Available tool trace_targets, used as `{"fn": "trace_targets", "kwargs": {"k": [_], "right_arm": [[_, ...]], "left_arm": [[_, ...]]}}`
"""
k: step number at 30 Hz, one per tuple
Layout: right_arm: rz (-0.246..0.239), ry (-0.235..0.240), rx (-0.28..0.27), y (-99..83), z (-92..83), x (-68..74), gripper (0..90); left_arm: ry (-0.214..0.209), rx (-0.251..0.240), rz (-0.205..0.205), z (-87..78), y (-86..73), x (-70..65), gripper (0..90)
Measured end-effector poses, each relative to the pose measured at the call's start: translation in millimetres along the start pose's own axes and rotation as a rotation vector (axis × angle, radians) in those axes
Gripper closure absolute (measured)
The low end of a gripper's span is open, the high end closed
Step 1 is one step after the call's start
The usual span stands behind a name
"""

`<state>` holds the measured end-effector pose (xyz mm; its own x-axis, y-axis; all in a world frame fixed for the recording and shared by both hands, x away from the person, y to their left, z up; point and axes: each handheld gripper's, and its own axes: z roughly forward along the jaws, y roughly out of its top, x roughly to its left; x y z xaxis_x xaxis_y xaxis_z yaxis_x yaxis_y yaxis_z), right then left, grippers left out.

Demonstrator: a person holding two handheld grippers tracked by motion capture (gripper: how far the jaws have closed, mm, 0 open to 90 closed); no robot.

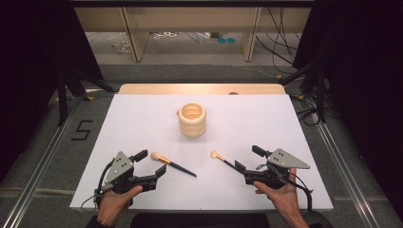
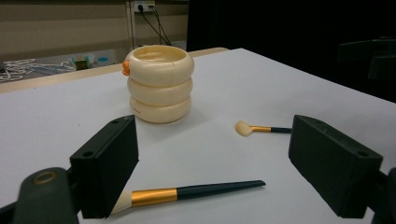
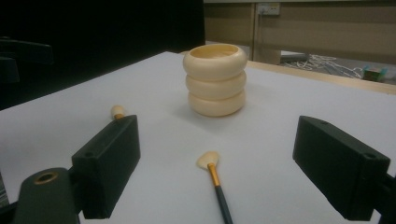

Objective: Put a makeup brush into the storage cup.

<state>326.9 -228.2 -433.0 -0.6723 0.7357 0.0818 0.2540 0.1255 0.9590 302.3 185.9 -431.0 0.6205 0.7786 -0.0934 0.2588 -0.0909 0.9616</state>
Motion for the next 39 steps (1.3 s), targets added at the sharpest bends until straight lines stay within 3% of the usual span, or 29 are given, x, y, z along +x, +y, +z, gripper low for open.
{"fn": "trace_targets", "kwargs": {"k": [9, 13, 15, 27, 32, 39], "right_arm": [[-0.007, 0.014, -0.001, 0.9, 2.1, -1.1, 15.6], [-0.019, -0.009, 0.006, 1.4, 2.7, -1.9, 15.4], [-0.031, -0.01, 0.033, 2.2, 3.6, -3.1, 15.4], [-0.045, -0.008, 0.078, 7.6, 7.3, -3.7, 15.5], [-0.088, -0.004, 0.09, 10.3, 10.7, -4.2, 15.7], [-0.142, 0.006, 0.19, 17.1, 17.4, -3.4, 15.6]], "left_arm": [[0.003, 0.001, -0.001, -0.2, -0.3, -0.2, 15.7], [0.001, 0.004, -0.003, 0.5, -1.4, -0.8, 15.7], [0.003, 0.007, 0.004, 0.4, -1.2, -1.2, 15.7], [0.0, 0.008, 0.014, 0.7, -1.4, -2.6, 15.7], [0.0, 0.007, 0.015, 0.4, -1.1, -2.9, 15.7], [-0.002, 0.008, 0.013, 0.1, -0.9, -2.8, 15.7]]}}
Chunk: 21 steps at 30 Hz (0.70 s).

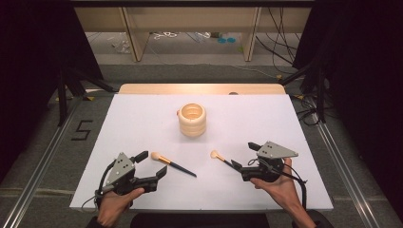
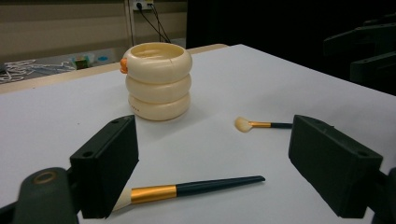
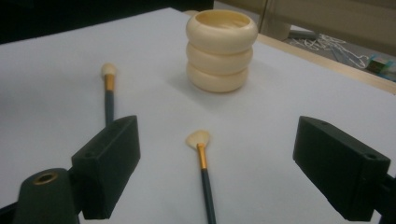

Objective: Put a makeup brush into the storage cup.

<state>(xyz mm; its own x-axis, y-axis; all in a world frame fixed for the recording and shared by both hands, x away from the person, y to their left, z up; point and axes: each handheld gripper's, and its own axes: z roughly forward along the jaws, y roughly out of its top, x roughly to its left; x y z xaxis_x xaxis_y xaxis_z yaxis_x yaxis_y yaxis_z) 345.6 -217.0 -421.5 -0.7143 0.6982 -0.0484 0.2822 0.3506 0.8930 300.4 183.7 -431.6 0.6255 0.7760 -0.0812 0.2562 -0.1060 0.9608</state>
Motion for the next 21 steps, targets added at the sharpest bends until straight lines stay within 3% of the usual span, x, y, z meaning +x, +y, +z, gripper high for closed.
{"fn": "trace_targets", "kwargs": {"k": [6, 21], "right_arm": [[-0.049, 0.01, 0.106, 7.1, 8.5, -4.8, 15.7], [-0.084, 0.049, 0.29, 21.0, 32.8, -12.5, 19.5]], "left_arm": [[-0.005, -0.003, 0.001, 0.8, -0.3, 0.5, 15.7], [0.005, 0.003, -0.002, -0.3, -0.1, 1.3, 15.7]]}}
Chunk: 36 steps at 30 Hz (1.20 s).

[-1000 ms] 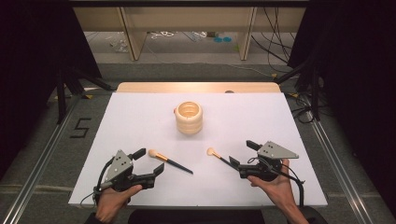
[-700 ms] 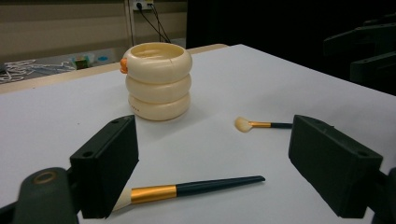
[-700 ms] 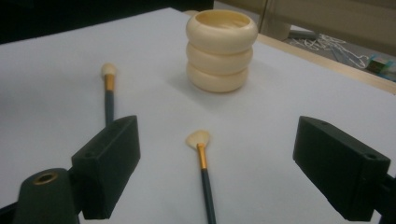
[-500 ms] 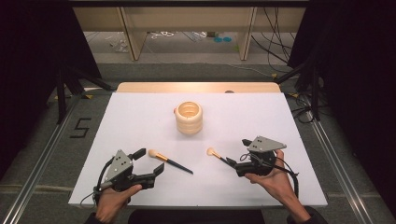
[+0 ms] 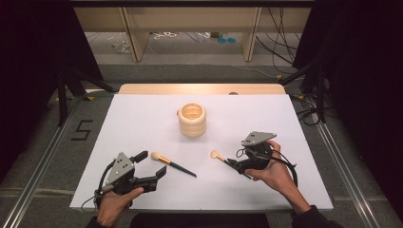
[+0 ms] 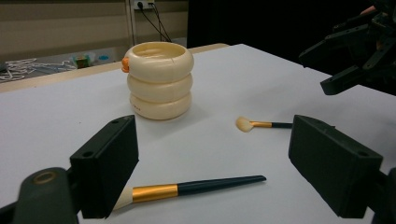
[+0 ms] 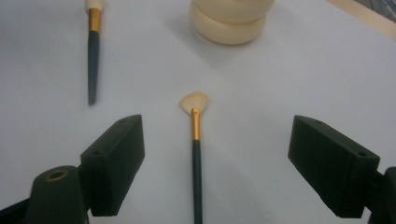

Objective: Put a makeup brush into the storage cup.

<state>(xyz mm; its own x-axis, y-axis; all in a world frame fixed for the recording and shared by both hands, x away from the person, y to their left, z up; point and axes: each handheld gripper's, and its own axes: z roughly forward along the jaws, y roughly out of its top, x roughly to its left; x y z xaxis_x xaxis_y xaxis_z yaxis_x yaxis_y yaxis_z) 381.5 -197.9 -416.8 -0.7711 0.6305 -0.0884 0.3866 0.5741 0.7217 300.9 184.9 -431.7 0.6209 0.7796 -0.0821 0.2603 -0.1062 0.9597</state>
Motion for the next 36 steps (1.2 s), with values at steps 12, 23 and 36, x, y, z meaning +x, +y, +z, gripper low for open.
{"fn": "trace_targets", "kwargs": {"k": [12, 23, 36], "right_arm": [[-0.007, 0.008, 0.096, 6.5, 13.0, -3.2, 22.7], [-0.037, 0.066, 0.269, 14.9, 30.7, -9.8, 25.5], [-0.088, 0.082, 0.387, 23.5, 43.6, -10.2, 29.2]], "left_arm": [[-0.003, -0.002, -0.004, 0.7, -0.1, 0.4, 15.7], [0.0, 0.003, -0.017, 0.9, -0.4, 0.3, 15.7], [0.001, 0.008, -0.004, 0.8, -0.2, 1.3, 15.7]]}}
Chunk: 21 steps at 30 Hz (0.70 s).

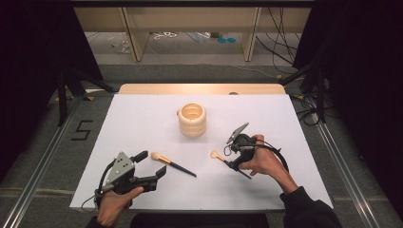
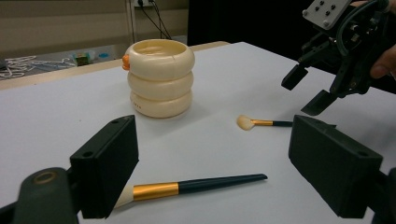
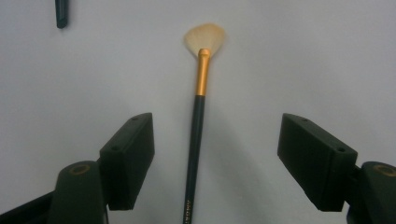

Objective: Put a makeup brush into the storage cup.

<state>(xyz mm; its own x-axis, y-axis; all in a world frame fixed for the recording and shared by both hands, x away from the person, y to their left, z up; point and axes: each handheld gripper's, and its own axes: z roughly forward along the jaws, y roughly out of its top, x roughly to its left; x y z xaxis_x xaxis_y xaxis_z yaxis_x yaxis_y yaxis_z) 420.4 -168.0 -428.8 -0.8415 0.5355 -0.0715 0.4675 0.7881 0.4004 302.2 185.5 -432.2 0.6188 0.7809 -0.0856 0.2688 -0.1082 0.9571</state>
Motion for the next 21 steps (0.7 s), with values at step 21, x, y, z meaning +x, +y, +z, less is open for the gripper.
{"fn": "trace_targets", "kwargs": {"k": [21], "right_arm": [[-0.017, 0.047, 0.202, 18.8, 22.4, -4.4, 46.6]], "left_arm": [[0.001, 0.006, -0.004, 0.2, -0.1, 0.6, 15.7]]}}
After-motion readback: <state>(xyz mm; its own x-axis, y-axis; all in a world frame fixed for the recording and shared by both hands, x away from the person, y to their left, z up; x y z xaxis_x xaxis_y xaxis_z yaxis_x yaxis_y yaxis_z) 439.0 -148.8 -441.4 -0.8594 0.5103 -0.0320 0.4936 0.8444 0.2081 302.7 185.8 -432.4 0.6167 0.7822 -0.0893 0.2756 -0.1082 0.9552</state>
